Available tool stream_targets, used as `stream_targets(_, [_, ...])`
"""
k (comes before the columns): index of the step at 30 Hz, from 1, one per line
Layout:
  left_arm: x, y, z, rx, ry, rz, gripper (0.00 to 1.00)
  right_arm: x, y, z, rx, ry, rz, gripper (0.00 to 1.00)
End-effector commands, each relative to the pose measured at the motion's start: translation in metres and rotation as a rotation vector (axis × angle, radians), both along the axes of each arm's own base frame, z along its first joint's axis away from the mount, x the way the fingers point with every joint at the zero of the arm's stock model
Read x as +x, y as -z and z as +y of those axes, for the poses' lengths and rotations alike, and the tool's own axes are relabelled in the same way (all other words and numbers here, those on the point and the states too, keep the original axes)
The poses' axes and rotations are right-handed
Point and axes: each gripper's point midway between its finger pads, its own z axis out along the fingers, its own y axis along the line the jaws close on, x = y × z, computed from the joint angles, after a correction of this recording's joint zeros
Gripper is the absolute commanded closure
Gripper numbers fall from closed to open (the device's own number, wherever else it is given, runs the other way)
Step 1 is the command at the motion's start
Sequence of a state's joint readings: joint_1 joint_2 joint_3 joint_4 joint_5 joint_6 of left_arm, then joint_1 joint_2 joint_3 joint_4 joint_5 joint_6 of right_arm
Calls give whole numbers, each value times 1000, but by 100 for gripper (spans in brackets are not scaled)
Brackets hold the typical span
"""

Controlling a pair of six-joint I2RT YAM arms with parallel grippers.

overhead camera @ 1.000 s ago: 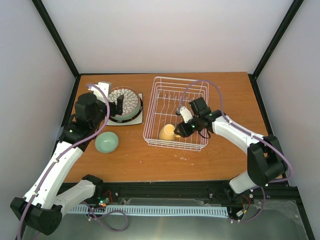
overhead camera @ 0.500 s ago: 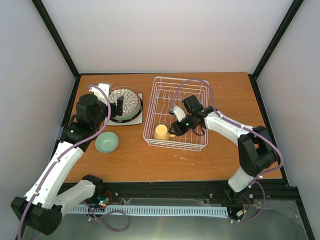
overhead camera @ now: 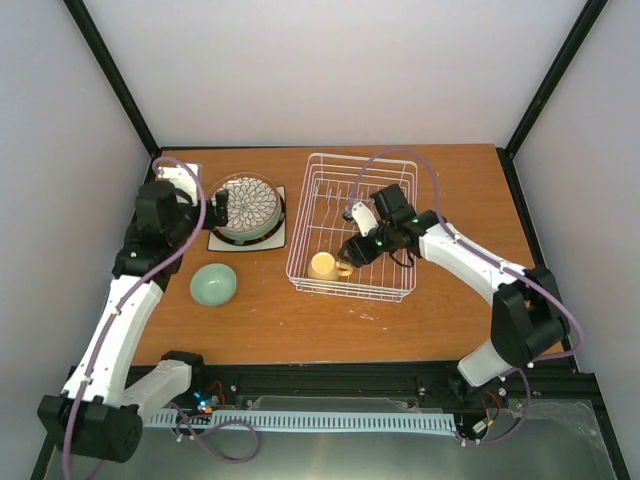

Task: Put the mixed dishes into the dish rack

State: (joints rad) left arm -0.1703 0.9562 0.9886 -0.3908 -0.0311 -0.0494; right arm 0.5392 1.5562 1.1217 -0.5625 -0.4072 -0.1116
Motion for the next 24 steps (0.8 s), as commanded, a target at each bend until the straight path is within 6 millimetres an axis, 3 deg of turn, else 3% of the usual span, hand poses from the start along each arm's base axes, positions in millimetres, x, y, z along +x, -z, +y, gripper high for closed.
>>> stream_targets(1, [4,20,6,-69,80,145,0,10,-32,-12,3,61,-119,32])
stream_targets(7, [14,59,-3,-114,199,325,0,28,-66,-34,-21,201,-228,31])
stream_targets(11, [17,80,-10,-105,293,426,1,44,-105,-43,-2,302,-308,31])
stream_targets(15, [23,105,17,16,192,569,11,52,-135,-37,63,325,-330,33])
stream_targets(17, [21,108,26,66,165,604,13,52,-148,-32,117,326,-341,33])
stream_targets(21, [10,117,35,134,158,664,23,41,-155,-19,224,293,-304,32])
stream_targets(24, [-4,131,44,204,151,701,28,29,-147,-12,267,249,-259,32])
